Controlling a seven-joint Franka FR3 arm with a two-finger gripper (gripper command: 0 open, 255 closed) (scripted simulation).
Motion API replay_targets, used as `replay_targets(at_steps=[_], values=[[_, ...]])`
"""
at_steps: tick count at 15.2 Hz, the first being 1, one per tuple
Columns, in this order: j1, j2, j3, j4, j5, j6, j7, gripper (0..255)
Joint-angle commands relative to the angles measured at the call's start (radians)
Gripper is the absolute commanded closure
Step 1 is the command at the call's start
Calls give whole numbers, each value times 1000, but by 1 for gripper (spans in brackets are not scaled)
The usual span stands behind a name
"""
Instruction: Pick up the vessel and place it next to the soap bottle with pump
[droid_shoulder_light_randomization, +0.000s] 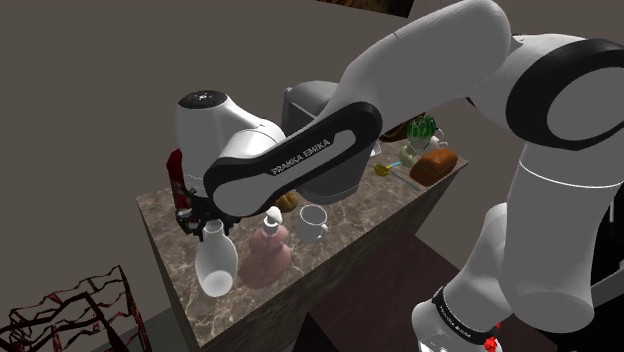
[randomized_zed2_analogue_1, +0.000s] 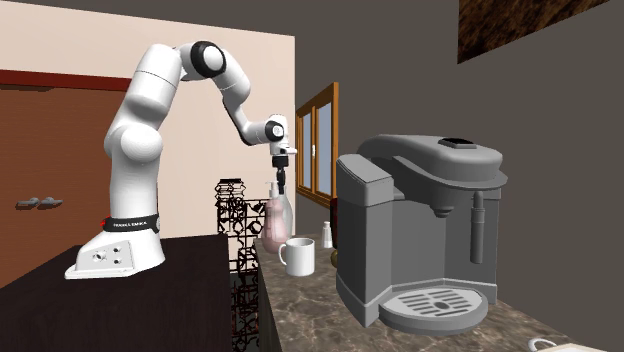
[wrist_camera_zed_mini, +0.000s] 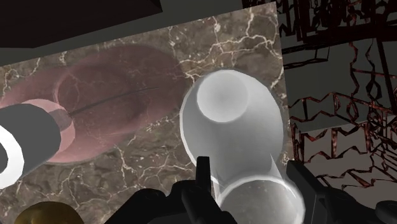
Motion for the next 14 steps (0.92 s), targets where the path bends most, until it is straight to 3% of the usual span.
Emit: replay_targets(at_steps=[1,7,8,14], values=[[1,4,-1,-1,-2,6,1,255],[1,4,-1,-1,-2,6,1,255],[1,4,-1,-1,-2,6,1,0],[-1,-16,3,6,5,-21,-3,0]])
